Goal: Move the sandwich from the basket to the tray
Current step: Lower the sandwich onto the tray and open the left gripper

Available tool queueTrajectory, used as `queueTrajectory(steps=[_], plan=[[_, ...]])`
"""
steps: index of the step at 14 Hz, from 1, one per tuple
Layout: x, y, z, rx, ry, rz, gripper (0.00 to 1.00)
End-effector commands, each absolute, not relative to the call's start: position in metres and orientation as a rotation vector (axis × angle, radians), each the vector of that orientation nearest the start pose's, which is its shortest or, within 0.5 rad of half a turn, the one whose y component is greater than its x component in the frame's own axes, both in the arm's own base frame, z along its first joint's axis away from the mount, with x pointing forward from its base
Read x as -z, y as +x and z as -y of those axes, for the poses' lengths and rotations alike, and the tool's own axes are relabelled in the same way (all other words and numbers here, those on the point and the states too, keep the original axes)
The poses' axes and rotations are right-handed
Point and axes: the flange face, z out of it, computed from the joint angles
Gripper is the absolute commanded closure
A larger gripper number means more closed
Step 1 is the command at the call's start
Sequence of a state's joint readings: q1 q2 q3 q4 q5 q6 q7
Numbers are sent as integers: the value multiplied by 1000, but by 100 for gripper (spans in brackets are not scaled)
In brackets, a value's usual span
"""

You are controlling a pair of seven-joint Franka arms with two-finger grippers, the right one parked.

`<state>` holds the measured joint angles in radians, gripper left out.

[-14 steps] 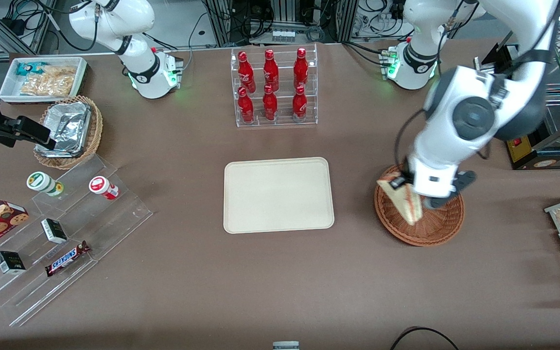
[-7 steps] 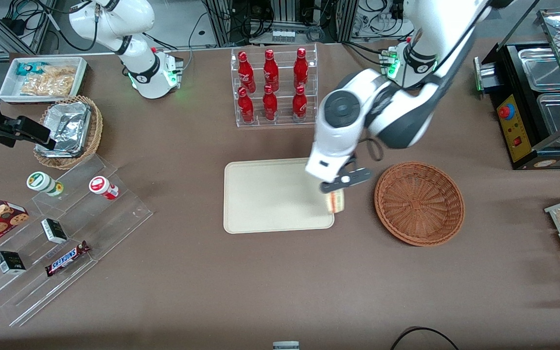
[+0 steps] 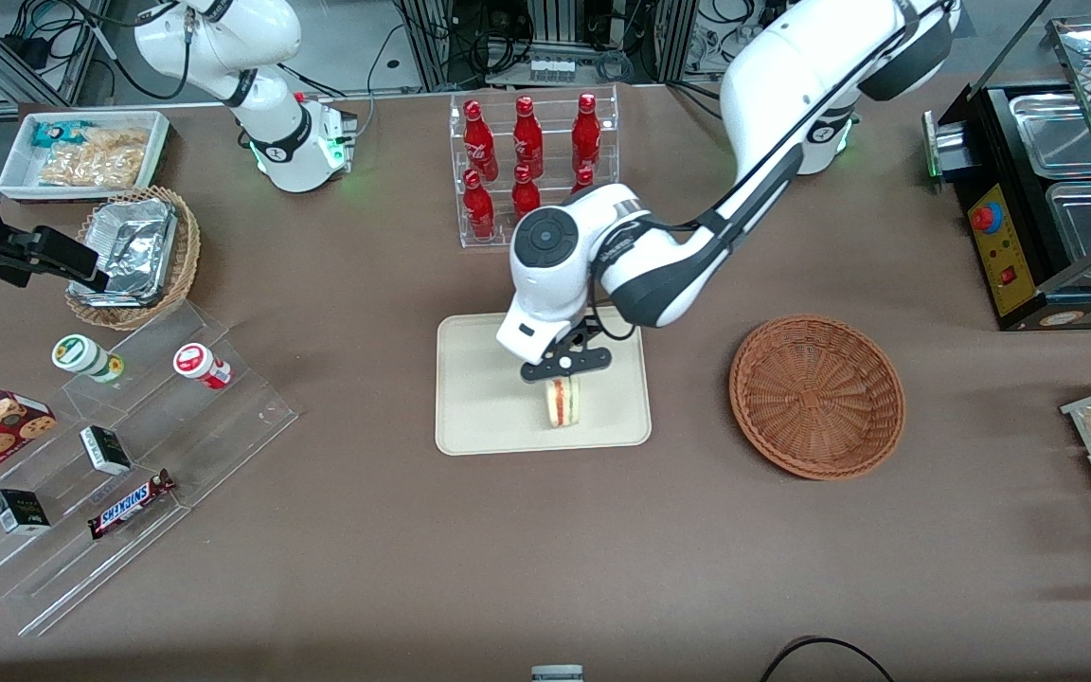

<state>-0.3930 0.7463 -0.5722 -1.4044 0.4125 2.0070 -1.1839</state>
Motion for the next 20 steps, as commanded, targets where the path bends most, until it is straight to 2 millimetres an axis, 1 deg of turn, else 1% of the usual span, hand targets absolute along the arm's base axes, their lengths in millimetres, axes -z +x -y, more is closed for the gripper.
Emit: queueTrajectory(steps=[1,3,4,5,6,7,8,9,10,11,12,13,14,16,17,18,19,20], plan=[[-298,492,541,39,-3129,210,92],[-280,493,541,29,-3117,196,91],[-272,494,541,48,-3110,180,89],[-268,493,542,52,-3112,175,87],[-262,493,542,43,-3112,177,83],[-259,492,542,38,-3109,176,82],[-257,489,545,32,-3109,168,76],[-256,486,547,34,-3109,157,58],[-255,486,547,34,-3108,153,29],[-259,487,547,48,-3108,149,13],[-264,489,545,62,-3105,154,0],[-274,493,542,77,-3105,167,0],[-291,496,538,98,-3112,186,0],[-316,497,531,117,-3083,204,0],[-332,497,528,135,-3070,213,0],[-347,504,517,144,-3061,265,0],[-362,515,501,136,-3051,338,0],[-381,521,488,135,-3043,383,0]])
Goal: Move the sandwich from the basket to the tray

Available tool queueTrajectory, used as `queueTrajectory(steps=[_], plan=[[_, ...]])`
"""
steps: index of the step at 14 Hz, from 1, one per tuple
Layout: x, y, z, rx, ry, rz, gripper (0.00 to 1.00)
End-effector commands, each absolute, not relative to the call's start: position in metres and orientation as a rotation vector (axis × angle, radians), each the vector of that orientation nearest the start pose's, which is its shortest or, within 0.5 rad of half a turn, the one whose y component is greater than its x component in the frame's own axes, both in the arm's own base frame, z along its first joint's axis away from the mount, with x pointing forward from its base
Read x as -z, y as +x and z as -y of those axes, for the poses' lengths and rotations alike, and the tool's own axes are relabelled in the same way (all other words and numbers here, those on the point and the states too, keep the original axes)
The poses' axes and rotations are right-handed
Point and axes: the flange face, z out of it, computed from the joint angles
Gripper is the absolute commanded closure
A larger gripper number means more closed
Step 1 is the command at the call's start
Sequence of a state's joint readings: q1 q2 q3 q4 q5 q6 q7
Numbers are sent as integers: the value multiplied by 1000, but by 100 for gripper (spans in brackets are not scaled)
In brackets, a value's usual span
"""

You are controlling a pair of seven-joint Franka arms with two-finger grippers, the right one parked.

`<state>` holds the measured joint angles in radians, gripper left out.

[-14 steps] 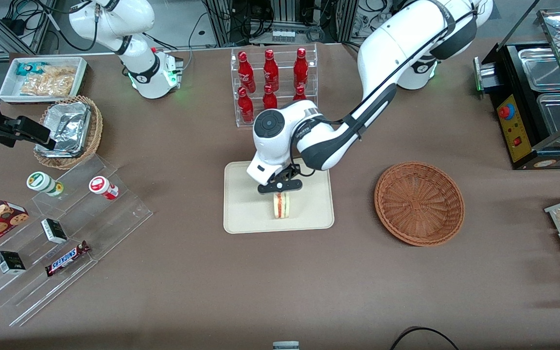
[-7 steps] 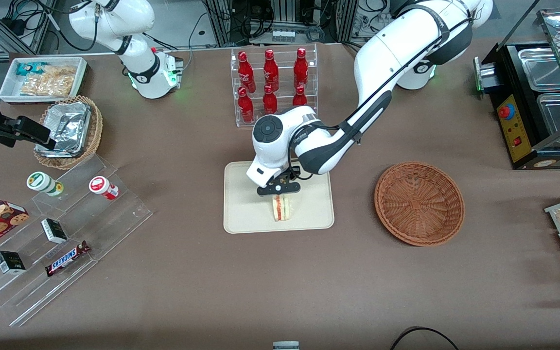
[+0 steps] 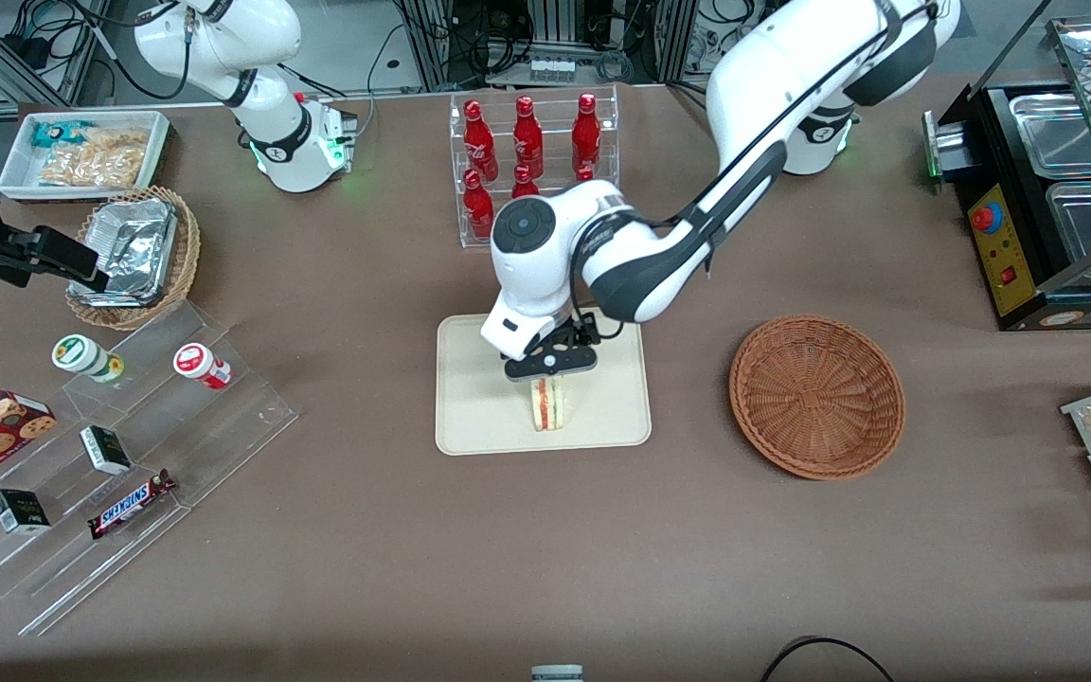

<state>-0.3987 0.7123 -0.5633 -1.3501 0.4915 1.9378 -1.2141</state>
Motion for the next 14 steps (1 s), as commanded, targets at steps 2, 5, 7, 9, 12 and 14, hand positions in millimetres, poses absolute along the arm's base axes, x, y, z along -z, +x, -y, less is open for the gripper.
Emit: queueTrajectory(steps=[2,5,7,9,12,14], plan=[[-416,531,461,127,-3030,501,0],[-463,552,387,137,-2928,633,0],[-492,567,339,133,-2882,730,0],[-512,571,311,129,-2854,748,0],[-539,577,268,115,-2844,771,0],[-552,572,247,49,-2841,706,0]])
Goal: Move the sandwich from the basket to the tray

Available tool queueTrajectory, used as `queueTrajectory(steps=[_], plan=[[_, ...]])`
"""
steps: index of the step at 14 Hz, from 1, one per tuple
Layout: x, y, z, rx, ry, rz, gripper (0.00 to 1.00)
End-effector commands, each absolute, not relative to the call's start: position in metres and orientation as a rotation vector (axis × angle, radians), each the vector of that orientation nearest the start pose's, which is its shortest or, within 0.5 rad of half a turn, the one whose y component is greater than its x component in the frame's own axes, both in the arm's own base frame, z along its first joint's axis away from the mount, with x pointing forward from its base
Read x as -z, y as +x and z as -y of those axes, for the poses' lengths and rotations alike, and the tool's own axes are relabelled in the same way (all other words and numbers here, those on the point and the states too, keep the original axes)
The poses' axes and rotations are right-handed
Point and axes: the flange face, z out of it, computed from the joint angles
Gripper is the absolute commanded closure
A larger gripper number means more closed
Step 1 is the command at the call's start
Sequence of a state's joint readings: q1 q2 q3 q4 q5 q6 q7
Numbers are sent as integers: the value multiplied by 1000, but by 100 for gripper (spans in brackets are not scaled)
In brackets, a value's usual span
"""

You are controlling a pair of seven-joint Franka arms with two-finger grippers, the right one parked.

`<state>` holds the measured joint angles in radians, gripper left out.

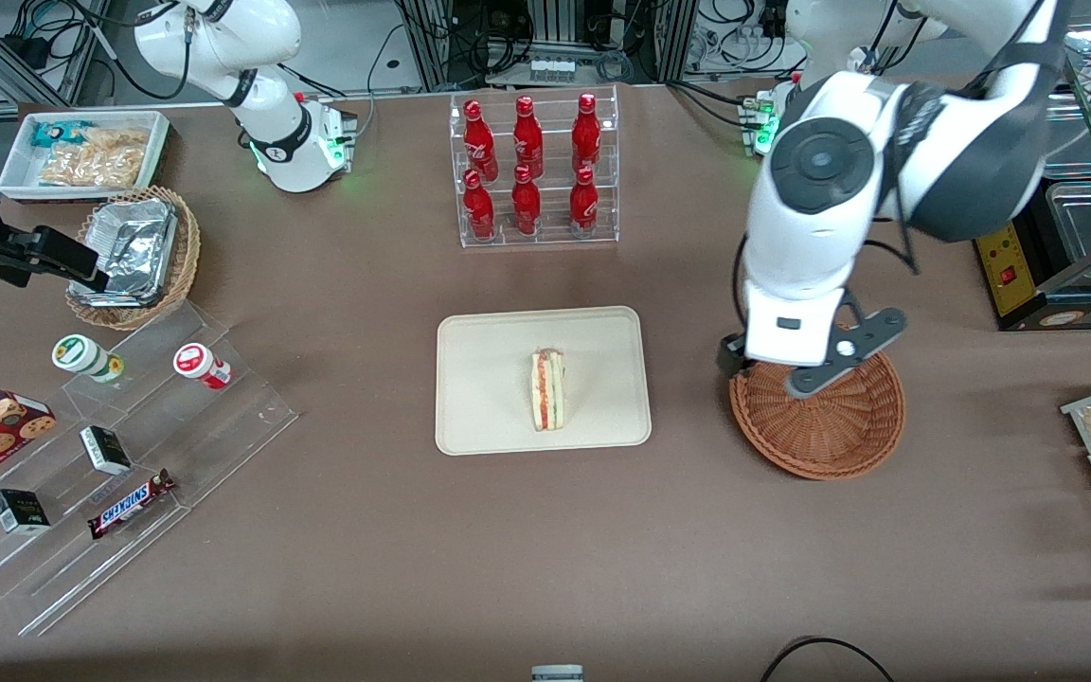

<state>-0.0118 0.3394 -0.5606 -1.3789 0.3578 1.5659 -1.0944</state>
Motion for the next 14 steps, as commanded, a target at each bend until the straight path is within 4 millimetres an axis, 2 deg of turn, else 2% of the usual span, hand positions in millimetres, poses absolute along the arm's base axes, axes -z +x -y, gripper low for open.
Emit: queueTrajectory(steps=[1,2,3,5,8,11,14], plan=[[-557,572,236,22,-2856,677,0],[-566,567,230,1,-2871,634,0],[-565,570,212,-42,-2861,624,0],[-582,568,179,-105,-2915,566,0],[-598,564,119,-219,-2971,460,0],[-605,562,55,-324,-3067,327,0],[-606,562,19,-348,-3092,270,0]])
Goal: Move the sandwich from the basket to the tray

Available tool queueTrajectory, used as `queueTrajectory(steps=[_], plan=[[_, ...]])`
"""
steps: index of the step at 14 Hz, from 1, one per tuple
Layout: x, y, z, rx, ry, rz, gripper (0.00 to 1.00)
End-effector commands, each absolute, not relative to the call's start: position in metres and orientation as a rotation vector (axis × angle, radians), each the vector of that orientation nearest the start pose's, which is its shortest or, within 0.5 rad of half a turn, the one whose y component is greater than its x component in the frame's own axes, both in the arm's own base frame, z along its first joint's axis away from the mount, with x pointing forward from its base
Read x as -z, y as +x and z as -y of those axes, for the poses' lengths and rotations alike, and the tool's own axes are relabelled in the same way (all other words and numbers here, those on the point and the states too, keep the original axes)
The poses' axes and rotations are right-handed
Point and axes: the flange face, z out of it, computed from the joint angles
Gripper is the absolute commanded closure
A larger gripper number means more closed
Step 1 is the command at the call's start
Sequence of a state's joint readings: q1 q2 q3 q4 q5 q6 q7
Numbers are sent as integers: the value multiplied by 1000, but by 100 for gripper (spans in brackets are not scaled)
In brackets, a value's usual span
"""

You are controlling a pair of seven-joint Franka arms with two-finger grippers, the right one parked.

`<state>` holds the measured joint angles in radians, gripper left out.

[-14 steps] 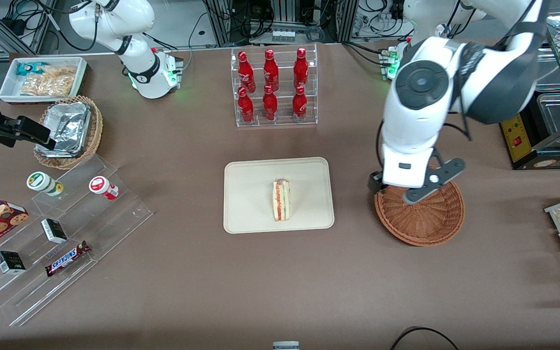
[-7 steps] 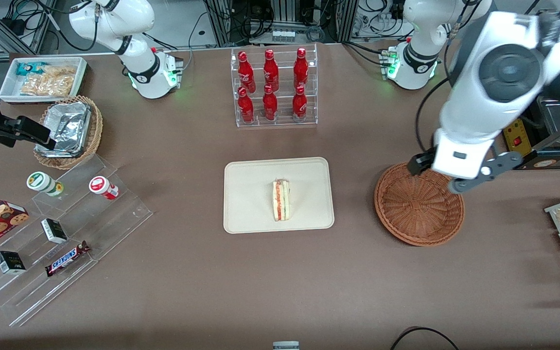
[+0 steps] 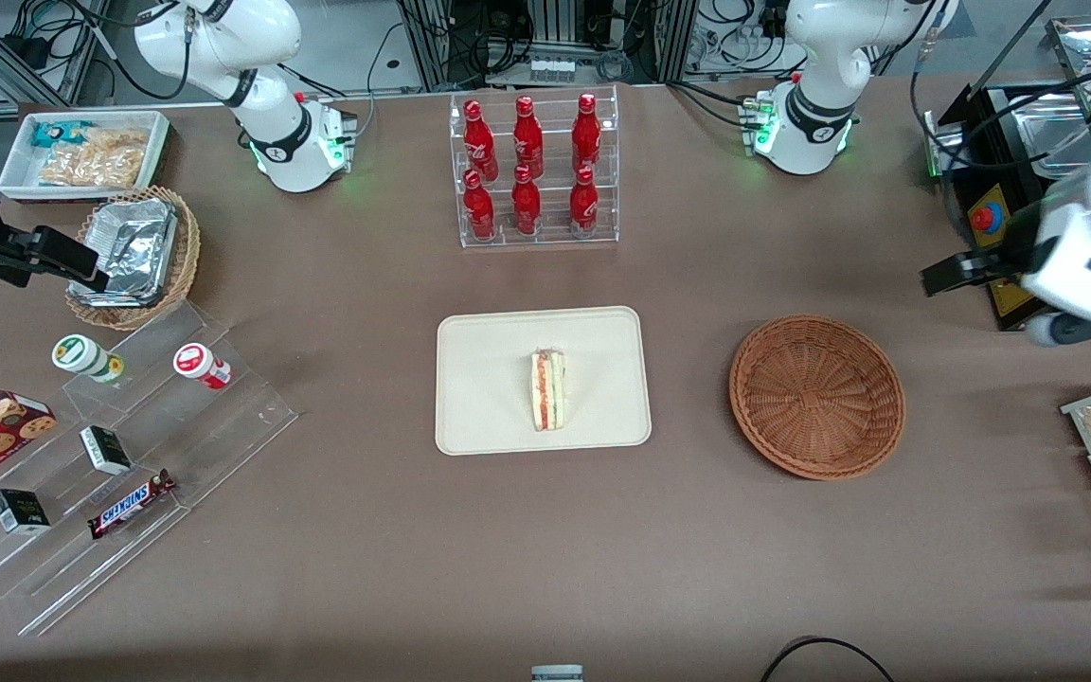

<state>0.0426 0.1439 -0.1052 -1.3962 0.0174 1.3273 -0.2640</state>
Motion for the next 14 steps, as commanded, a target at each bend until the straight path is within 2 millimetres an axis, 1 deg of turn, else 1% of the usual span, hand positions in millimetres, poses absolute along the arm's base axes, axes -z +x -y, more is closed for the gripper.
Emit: queueTrajectory(steps=[1,3,4,5,7,9,12,14], plan=[[-607,560,16,-356,-3099,239,1],[-614,550,11,-377,-3098,203,1],[-619,543,10,-356,-3102,185,1],[-618,535,9,-349,-3103,158,1],[-616,526,9,-270,-3110,146,1],[-618,516,9,-248,-3114,92,1],[-625,516,9,-216,-3112,86,1],[-629,523,8,-174,-3118,107,0]])
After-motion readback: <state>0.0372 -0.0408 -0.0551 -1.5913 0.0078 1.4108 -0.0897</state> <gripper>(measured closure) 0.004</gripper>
